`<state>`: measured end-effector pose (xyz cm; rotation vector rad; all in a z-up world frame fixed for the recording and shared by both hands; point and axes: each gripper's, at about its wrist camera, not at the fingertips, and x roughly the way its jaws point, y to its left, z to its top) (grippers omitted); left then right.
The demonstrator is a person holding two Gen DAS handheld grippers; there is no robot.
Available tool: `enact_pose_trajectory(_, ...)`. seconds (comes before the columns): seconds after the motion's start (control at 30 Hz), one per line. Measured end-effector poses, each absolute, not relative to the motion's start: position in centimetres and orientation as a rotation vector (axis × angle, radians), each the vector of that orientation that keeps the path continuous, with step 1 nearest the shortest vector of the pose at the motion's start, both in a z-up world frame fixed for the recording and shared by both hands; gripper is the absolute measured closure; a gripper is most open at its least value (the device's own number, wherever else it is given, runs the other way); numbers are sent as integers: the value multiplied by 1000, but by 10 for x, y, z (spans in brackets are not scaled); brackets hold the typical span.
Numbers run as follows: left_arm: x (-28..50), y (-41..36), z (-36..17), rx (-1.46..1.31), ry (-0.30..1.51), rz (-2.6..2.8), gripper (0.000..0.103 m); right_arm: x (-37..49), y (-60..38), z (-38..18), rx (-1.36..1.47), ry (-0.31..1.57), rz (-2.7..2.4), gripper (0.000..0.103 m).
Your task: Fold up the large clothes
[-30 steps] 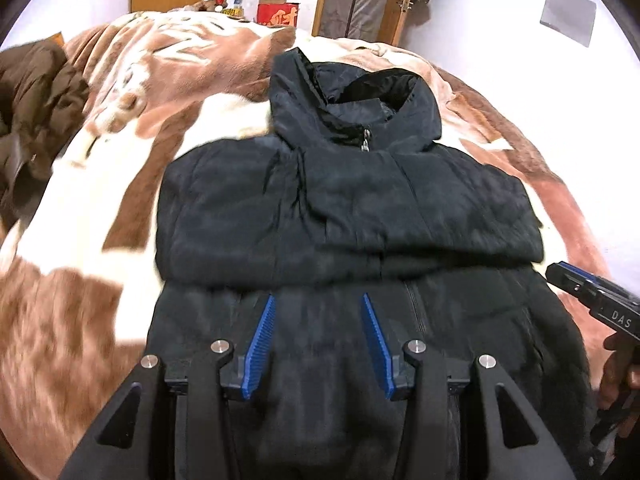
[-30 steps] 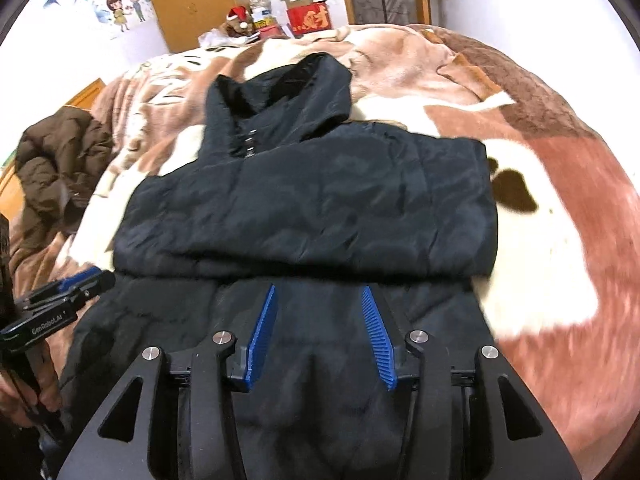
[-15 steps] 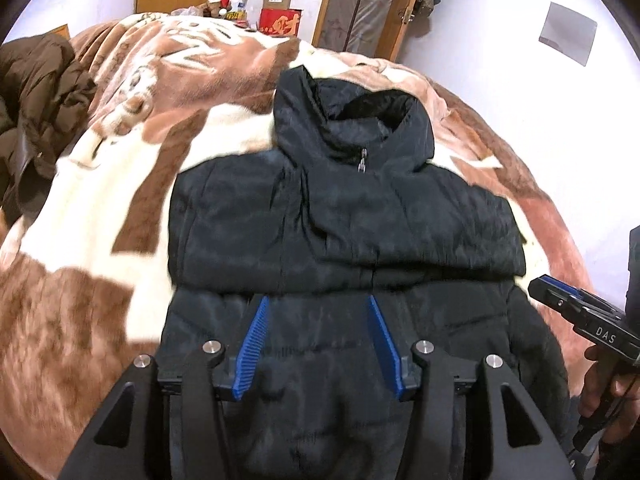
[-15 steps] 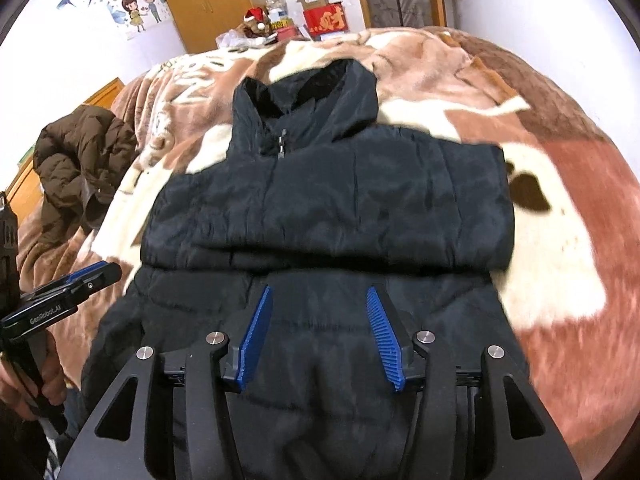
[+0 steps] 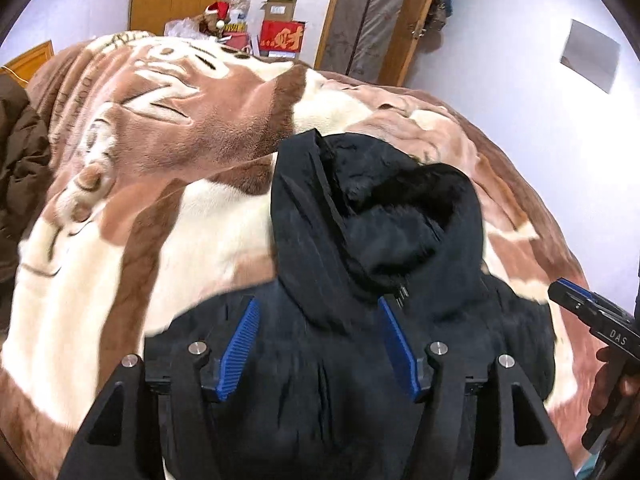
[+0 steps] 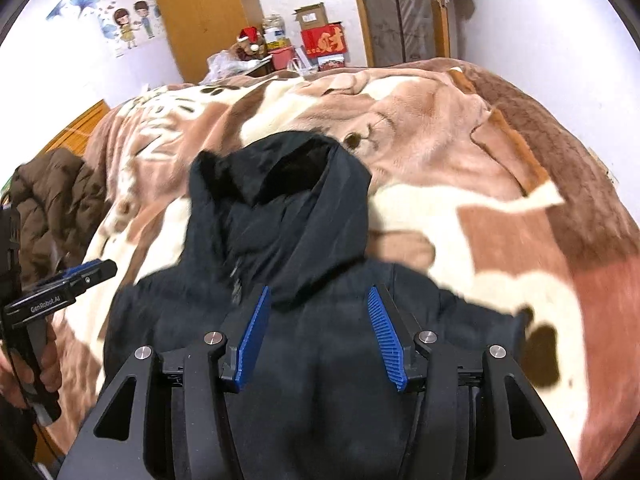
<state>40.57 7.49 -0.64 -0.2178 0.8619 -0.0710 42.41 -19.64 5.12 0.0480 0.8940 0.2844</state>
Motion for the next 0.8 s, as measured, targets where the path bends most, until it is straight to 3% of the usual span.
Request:
enact_pose_trajectory(0.57, 563, 72, -52, -201, 895, 18, 38, 581, -169, 11, -66, 952, 191, 50)
enact_pose_trajectory(0.6, 567, 70, -53, -181, 890, 22, 46, 587, -168, 5, -76, 987, 184, 50)
enact_pose_trajectory(0.63, 569, 68, -54, -168, 883, 21, 68, 589, -169, 1, -74, 1005, 186, 59)
enact_pose_trajectory(0.7, 572, 67, -58, -159, 907, 6, 92, 586, -168, -1, -68, 1016, 196, 94)
enact_pose_trajectory(0.8, 558, 73, -52, -162, 867, 6, 98, 565, -170, 17, -56, 944, 215, 95)
